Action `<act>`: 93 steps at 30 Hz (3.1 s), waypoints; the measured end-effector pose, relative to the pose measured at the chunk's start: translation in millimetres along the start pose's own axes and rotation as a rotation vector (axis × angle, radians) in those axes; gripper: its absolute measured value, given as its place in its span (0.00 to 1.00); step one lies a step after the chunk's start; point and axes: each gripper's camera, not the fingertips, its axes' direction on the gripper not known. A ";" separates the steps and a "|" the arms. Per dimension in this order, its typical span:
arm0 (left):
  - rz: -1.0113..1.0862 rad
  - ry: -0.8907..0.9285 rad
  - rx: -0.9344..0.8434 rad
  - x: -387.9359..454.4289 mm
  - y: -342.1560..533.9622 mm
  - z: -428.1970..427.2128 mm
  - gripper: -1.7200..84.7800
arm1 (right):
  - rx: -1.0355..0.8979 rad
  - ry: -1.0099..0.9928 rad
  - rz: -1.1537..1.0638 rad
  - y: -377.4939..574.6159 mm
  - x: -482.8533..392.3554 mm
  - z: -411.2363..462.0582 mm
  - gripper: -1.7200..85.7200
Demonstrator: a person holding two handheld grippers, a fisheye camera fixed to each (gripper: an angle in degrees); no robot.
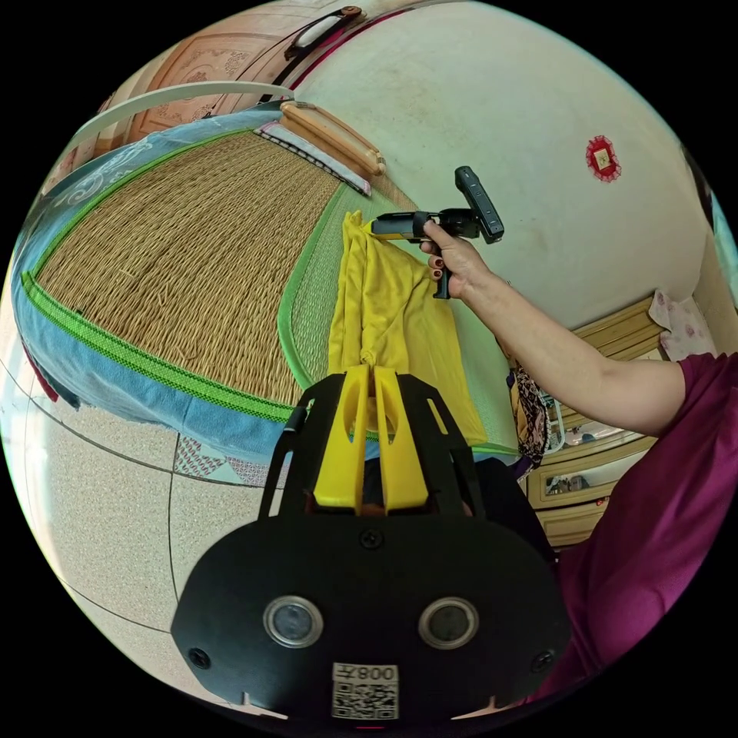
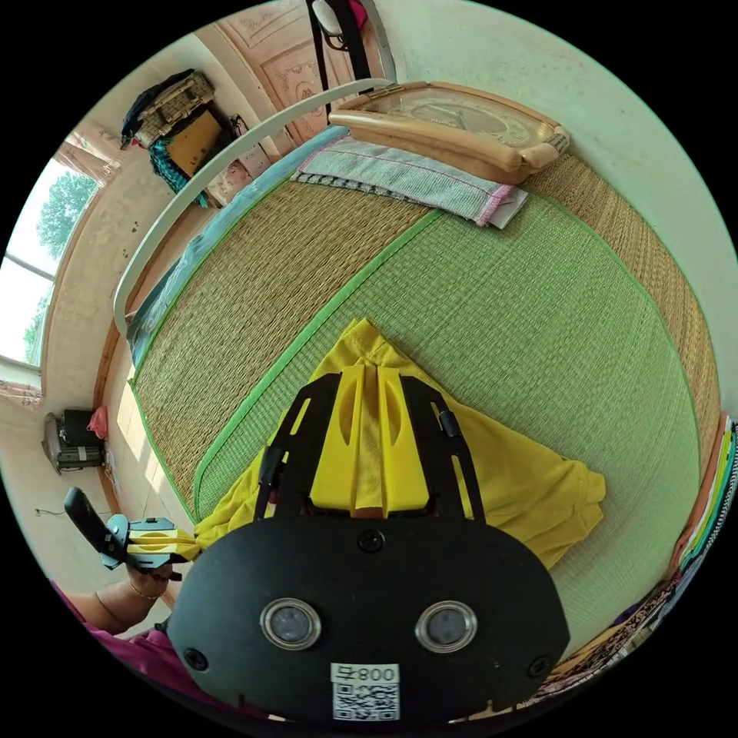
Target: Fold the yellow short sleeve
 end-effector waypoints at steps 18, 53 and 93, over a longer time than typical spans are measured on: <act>-0.014 -0.053 -0.005 30.2 -28.8 -1.5 0.02 | 0.041 -0.145 0.061 -4.6 32.2 -23.6 0.02; 0.260 -0.096 -0.124 135.1 -229.5 65.4 0.03 | 0.178 -0.438 0.244 206.9 120.1 -84.2 0.02; 0.340 -0.313 -0.122 205.3 -345.2 90.3 0.03 | 0.186 -0.471 0.206 230.0 113.9 -122.0 0.02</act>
